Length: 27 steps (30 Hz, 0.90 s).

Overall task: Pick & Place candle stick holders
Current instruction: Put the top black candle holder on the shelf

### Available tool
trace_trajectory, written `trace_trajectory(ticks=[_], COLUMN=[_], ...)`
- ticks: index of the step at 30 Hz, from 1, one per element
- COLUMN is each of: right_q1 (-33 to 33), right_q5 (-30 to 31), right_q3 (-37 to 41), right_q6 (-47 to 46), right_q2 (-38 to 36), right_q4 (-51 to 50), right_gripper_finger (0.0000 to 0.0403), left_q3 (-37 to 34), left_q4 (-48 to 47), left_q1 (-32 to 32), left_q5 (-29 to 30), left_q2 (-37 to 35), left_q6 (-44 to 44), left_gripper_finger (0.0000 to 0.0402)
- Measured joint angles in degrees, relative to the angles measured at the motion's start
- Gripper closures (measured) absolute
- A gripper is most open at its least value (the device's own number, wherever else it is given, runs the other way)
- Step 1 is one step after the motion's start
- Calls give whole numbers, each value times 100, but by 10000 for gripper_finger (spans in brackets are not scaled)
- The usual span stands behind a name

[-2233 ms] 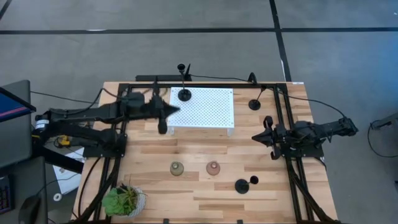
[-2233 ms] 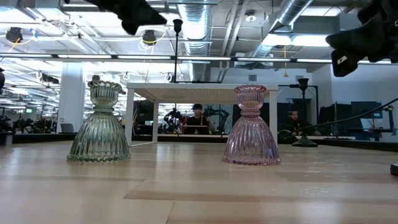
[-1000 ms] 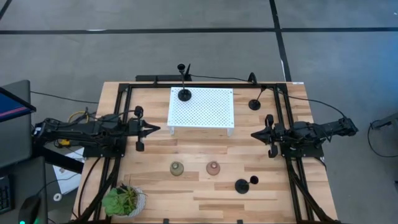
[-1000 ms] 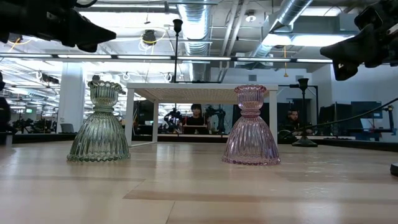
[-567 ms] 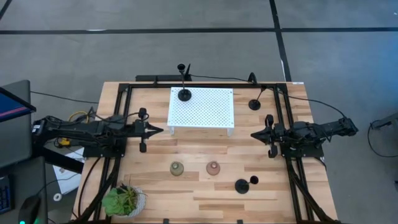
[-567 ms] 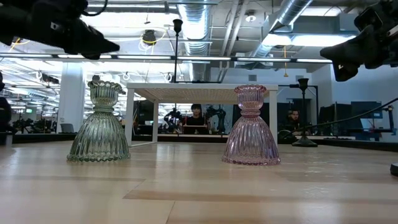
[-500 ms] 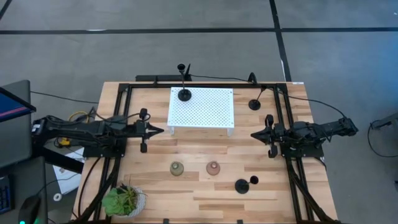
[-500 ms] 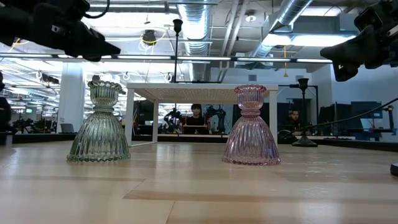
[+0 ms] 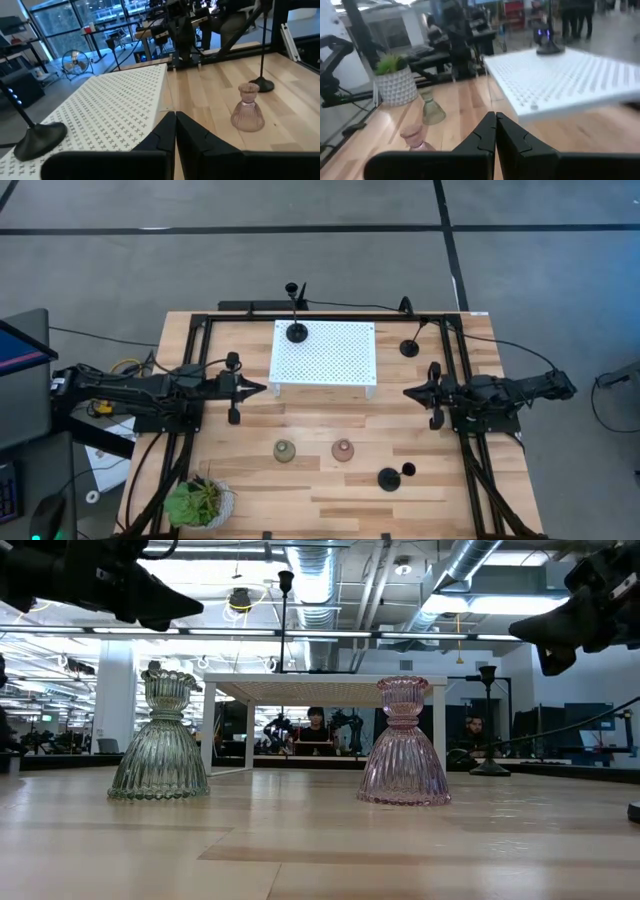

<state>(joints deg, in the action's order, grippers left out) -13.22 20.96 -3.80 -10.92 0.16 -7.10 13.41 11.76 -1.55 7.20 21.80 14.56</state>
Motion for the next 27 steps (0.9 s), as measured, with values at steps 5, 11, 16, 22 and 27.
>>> trace_trajectory(ticks=[5,11,16,22,27], right_q1=[-172,-566,-873,-922,-911], right_q5=[5,-586,-99,2588,3881], right_q3=[-371,-579,-587,-589,-589], right_q6=[-856,-1014,-1018,-1305,-1316], right_q2=[0,5,22,22,22], right_q4=[-1222,-1700,-1698,-1697,-1684], right_gripper_finger=[403,403,403,403,403], left_q3=[-2,-7,-7,-7,-9], left_q4=[127,177,204,235,249], left_q1=[1,1,1,1,1], left_q5=[0,0,0,0,0], left_q2=[1,1,2,2,2], left_q6=[19,21,21,21,19], left_gripper_finger=[389,389,389,389,389])
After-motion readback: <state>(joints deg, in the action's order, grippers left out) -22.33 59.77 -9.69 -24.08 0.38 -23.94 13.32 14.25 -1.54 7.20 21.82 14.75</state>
